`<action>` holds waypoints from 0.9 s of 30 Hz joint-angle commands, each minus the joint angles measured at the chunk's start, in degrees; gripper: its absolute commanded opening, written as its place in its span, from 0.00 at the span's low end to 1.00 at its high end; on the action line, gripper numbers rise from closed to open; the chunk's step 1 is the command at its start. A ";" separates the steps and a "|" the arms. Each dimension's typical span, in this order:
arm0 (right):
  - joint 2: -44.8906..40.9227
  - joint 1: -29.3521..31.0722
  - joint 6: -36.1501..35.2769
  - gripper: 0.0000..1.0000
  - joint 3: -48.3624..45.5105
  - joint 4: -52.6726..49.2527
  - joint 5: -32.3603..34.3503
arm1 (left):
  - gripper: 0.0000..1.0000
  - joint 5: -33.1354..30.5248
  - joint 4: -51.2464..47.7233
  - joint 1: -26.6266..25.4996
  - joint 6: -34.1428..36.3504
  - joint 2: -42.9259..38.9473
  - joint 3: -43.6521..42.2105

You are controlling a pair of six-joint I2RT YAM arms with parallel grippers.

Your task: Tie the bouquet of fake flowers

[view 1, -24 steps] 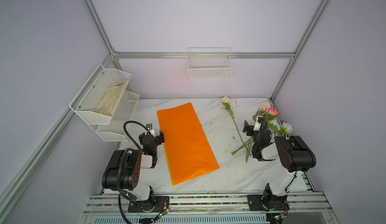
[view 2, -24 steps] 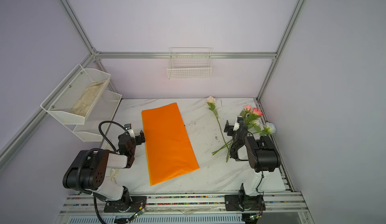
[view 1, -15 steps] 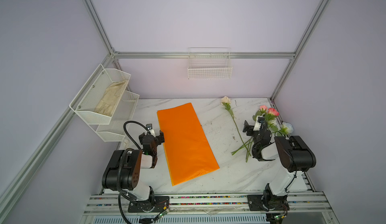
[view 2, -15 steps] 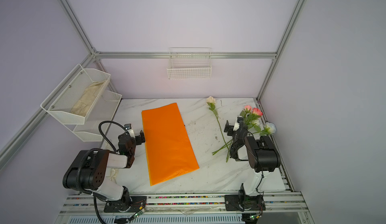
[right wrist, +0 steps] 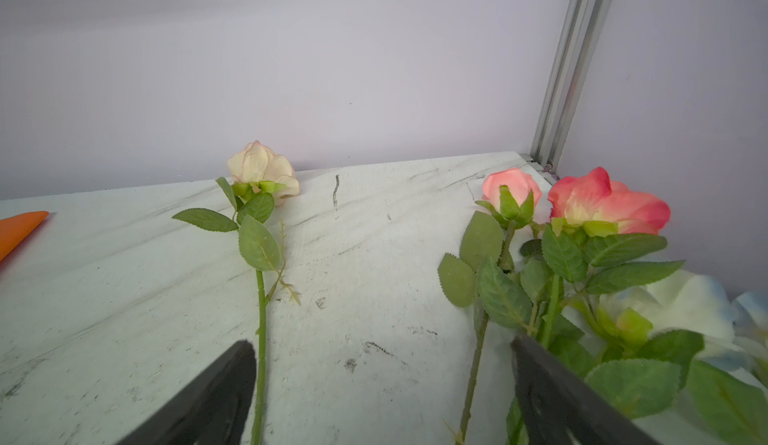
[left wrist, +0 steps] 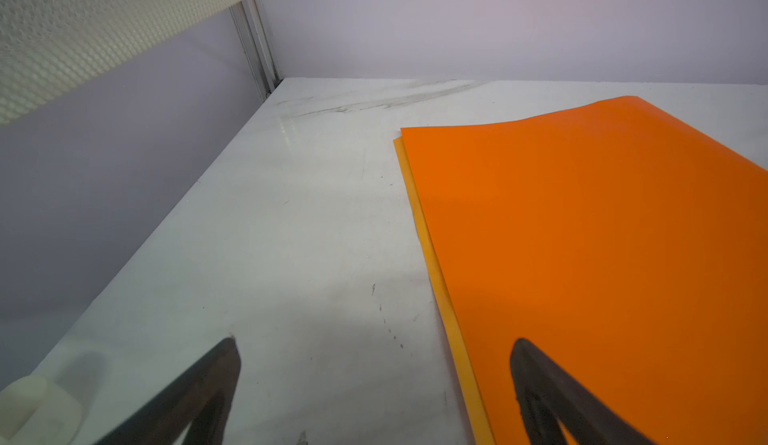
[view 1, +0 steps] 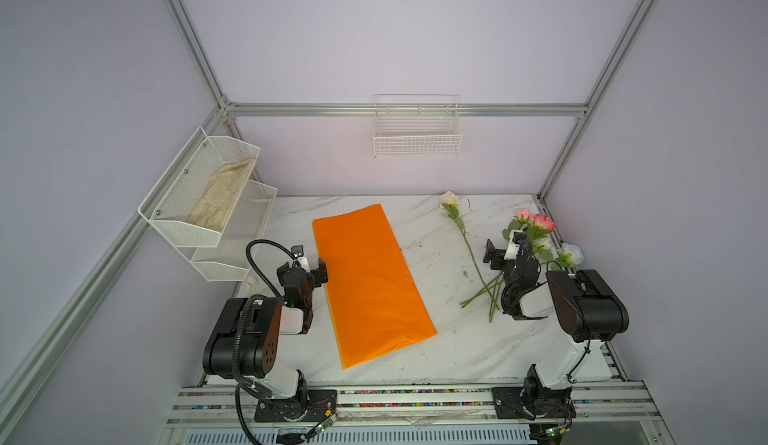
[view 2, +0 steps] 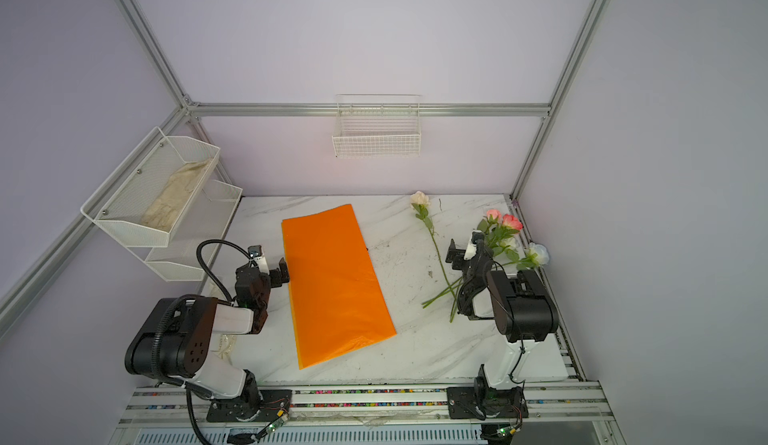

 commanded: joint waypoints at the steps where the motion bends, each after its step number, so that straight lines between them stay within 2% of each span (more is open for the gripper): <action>1: -0.52 0.16 -0.50 0.97 0.71 1.71 1.04 | 1.00 0.54 6.54 -0.24 0.66 -0.43 -1.35; 4: -2.93 0.16 0.45 0.97 -0.41 1.78 2.97 | 1.00 1.49 9.32 -0.26 0.90 -0.90 -3.06; 6: -5.47 0.18 0.03 0.97 0.23 -1.92 1.69 | 1.00 1.13 11.47 -0.23 1.02 -2.18 -4.49; 8: -10.93 0.20 1.19 0.98 3.41 -13.95 0.25 | 1.00 0.21 7.61 -0.23 0.53 -6.39 -4.66; 10: -14.91 0.19 5.34 0.97 8.69 -28.01 0.39 | 1.00 0.36 0.27 -0.26 -0.09 -12.02 -3.10; 12: -17.20 0.19 9.36 0.97 14.37 -40.44 -4.71 | 1.00 2.64 -11.17 -0.27 -1.51 -17.24 -0.23; 14: -17.34 0.18 13.96 0.97 19.90 -49.61 -15.20 | 1.00 4.08 -22.33 -0.22 -5.58 -21.96 3.21; 16: -16.12 0.56 17.16 0.97 22.78 -52.45 -26.66 | 1.00 6.16 -31.05 -0.23 -8.31 -25.16 6.03; 19: -13.95 3.43 22.80 0.89 23.54 -53.19 -34.06 | 1.00 4.71 -42.03 -0.16 -20.82 -28.14 9.35; 21: -12.70 6.42 23.39 0.84 23.77 -53.99 -35.82 | 1.00 7.96 -46.80 -0.17 -24.94 -29.11 10.56; 25: -8.90 13.96 25.74 0.73 26.34 -58.74 -33.26 | 1.00 24.62 -48.12 -0.26 -26.25 -27.52 11.35; 27: -6.31 18.29 26.73 0.70 28.06 -60.26 -32.06 | 1.00 29.11 -49.76 -0.36 -29.13 -25.66 11.90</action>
